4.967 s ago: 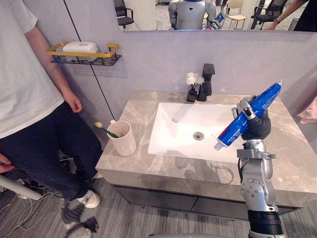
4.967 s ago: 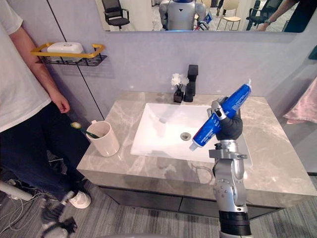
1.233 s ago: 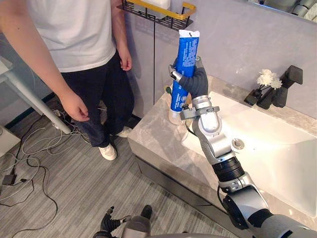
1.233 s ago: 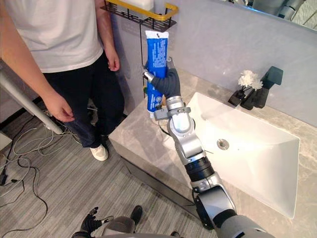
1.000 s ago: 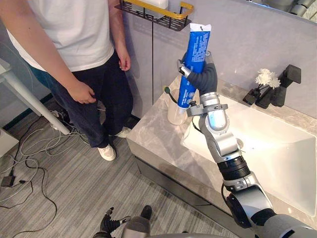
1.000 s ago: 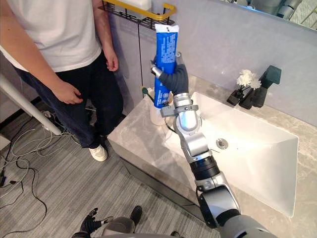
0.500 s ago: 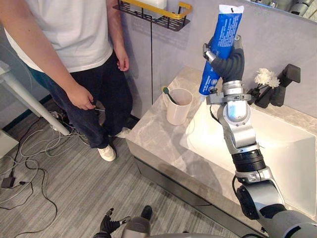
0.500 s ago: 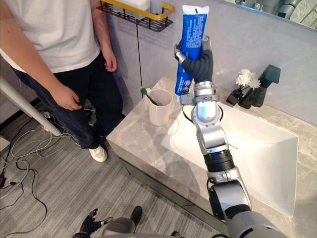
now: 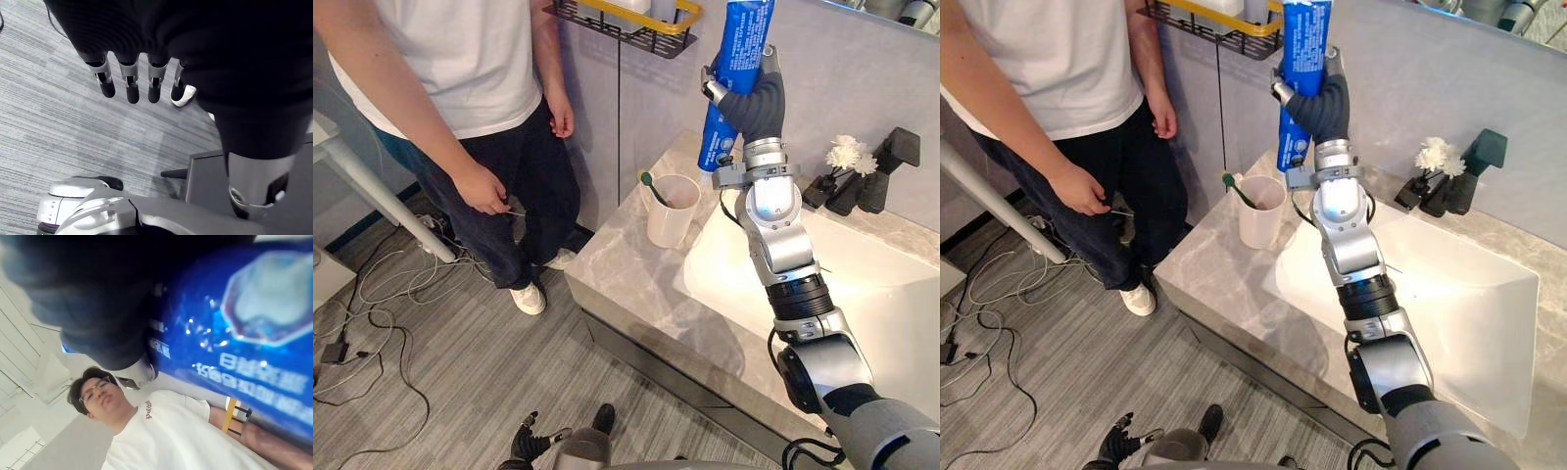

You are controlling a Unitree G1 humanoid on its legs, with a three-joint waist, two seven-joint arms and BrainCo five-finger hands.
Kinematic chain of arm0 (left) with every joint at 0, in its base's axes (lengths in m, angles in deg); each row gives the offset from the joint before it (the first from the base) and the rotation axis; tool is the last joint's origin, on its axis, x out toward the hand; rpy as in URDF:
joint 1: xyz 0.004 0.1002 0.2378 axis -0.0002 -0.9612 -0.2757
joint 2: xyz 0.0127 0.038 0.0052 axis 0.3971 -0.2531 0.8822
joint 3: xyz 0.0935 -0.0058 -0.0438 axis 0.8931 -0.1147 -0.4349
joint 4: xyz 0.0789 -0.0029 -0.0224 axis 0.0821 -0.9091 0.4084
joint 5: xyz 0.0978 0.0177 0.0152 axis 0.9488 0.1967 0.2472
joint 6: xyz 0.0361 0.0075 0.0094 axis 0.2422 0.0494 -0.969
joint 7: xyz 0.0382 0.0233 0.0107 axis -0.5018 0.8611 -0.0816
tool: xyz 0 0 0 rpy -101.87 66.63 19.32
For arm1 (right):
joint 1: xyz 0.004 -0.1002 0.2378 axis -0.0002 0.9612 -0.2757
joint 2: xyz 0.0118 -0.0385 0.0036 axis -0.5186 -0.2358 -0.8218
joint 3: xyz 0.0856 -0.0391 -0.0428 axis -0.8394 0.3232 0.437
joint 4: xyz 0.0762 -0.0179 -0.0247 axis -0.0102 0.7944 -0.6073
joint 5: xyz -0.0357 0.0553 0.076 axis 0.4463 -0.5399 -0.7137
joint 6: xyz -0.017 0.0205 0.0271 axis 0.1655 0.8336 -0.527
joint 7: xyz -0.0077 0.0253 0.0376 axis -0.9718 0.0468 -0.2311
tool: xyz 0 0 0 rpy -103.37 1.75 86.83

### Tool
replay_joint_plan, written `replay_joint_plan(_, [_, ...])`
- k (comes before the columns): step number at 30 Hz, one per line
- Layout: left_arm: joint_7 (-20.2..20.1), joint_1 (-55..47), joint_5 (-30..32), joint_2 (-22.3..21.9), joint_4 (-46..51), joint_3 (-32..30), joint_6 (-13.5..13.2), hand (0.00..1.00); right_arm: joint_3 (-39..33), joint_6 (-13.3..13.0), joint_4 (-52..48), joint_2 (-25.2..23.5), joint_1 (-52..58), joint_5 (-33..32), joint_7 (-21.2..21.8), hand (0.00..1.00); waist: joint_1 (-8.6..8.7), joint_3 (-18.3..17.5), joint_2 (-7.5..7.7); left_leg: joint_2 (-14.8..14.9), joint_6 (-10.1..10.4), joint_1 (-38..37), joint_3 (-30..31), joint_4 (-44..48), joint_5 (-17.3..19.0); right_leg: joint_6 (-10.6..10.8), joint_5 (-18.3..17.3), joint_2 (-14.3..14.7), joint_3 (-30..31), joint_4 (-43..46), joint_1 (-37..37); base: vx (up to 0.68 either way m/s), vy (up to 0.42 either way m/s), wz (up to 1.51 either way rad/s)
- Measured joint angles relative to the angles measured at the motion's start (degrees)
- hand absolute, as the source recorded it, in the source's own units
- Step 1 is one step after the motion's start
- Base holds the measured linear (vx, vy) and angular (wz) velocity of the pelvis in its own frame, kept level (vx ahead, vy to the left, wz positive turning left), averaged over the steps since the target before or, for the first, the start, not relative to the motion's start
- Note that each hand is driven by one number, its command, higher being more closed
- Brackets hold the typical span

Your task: Organize washtable

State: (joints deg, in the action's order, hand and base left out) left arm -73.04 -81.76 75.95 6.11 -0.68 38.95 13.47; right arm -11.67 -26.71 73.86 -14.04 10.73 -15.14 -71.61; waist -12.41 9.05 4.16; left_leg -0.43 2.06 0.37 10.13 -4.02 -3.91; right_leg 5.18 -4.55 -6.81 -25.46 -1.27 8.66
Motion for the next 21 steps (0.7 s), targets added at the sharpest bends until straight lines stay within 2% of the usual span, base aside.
replay_joint_plan(7, [0.0,0.1,-0.1,0.0,0.0,0.0,0.0,0.00,0.0,0.2,0.5,0.0,0.0,0.2,0.1,1.00,-0.96,0.0,0.00,-0.1,0.1,0.8,0.8,0.1,-0.1,-0.1,-0.2,0.0,-0.9,0.0,-0.3,-0.01,-0.007,0.06])
replay_joint_plan(21, [0.0,0.1,-0.6,0.0,0.0,0.0,0.0,0.00,1.4,1.1,2.6,-0.1,-0.1,0.5,0.3,1.00,-1.09,0.1,-0.07,-0.2,0.1,1.4,0.8,0.3,-0.1,-0.1,-0.3,-0.1,-1.0,0.4,-1.0,0.00,0.000,0.00])
